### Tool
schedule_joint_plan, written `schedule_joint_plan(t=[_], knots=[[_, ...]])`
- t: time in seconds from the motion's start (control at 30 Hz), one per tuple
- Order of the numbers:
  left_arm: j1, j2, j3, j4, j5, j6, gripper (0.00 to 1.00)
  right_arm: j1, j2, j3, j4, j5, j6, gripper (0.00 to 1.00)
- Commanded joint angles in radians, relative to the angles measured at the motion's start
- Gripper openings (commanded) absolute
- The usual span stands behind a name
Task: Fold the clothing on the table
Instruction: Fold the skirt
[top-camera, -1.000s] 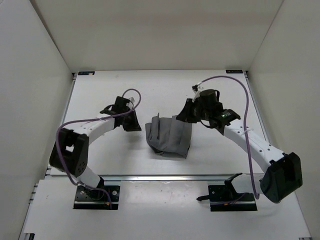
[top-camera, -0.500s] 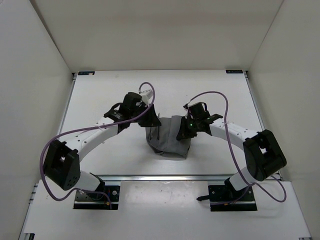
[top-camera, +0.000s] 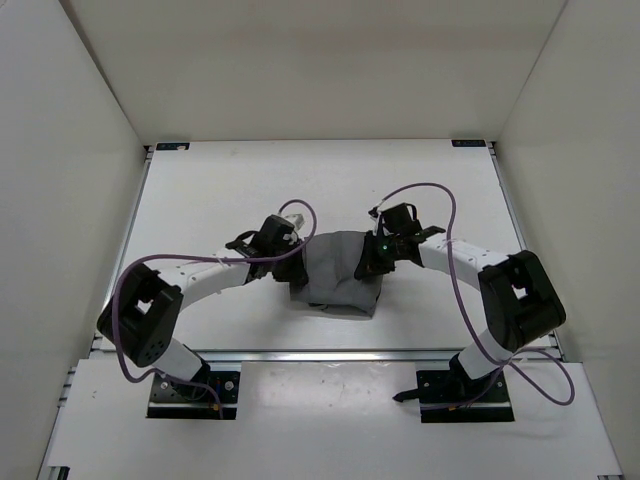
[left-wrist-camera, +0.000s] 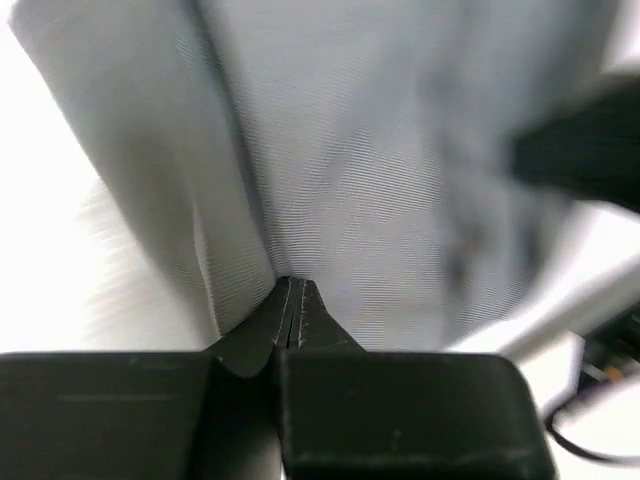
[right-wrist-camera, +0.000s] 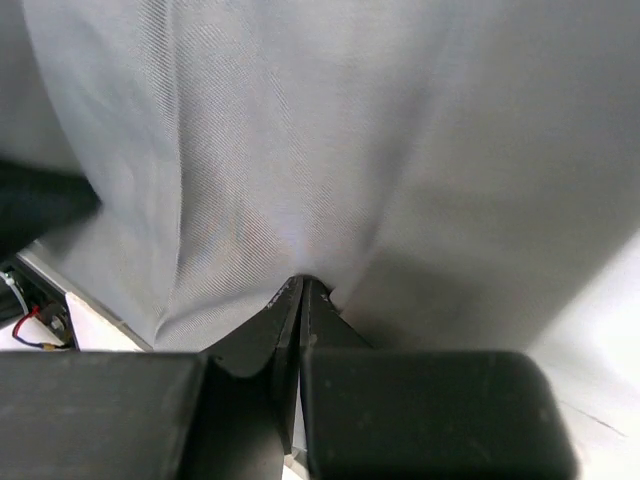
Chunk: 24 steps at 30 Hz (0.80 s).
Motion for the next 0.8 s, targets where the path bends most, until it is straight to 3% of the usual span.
schedule_joint_plan(t=[0.0,0.13,0.2,0.27,0.3,0.37,0.43,0.47,0.6,0.67,0.77], knots=[[0.044,-0.02,-0.02,-0.014,-0.095,0.019,0.0,-0.029,-0.026,0.014,0.004,0.008,-0.042,0.0],[0.061,0.012,-0.014,0.003,-0.043,0.033,0.0,-0.052,-0.03,0.0,-0.003,0.004,-0.043,0.0],[0.064,0.014,0.006,-0.004,-0.011,0.055,0.06,-0.058,-0.038,0.022,-0.012,-0.002,-0.048,0.0],[0.081,-0.003,0.038,-0.02,0.044,0.075,0.3,-0.074,-0.056,0.055,-0.036,-0.025,-0.048,0.04],[0.096,-0.012,0.055,-0.027,0.051,0.094,0.42,-0.08,-0.067,0.083,-0.045,-0.037,-0.045,0.09],[0.13,-0.052,0.092,-0.07,0.103,0.128,0.58,-0.089,-0.113,0.13,-0.08,-0.03,-0.042,0.47],[0.196,-0.073,0.141,-0.128,0.123,0.199,0.74,-0.104,-0.139,0.19,-0.119,-0.031,-0.057,0.67],[0.208,-0.086,0.175,-0.166,0.121,0.219,0.82,-0.112,-0.148,0.224,-0.157,-0.024,-0.068,0.71],[0.239,-0.121,0.302,-0.309,0.007,0.334,0.99,-0.132,-0.168,0.324,-0.242,0.057,-0.105,0.71],[0.23,-0.145,0.336,-0.383,-0.096,0.363,0.99,-0.129,-0.208,0.322,-0.269,0.12,-0.103,0.74],[0.247,-0.202,0.318,-0.408,-0.139,0.38,0.99,-0.133,-0.283,0.267,-0.26,0.179,-0.112,0.73]])
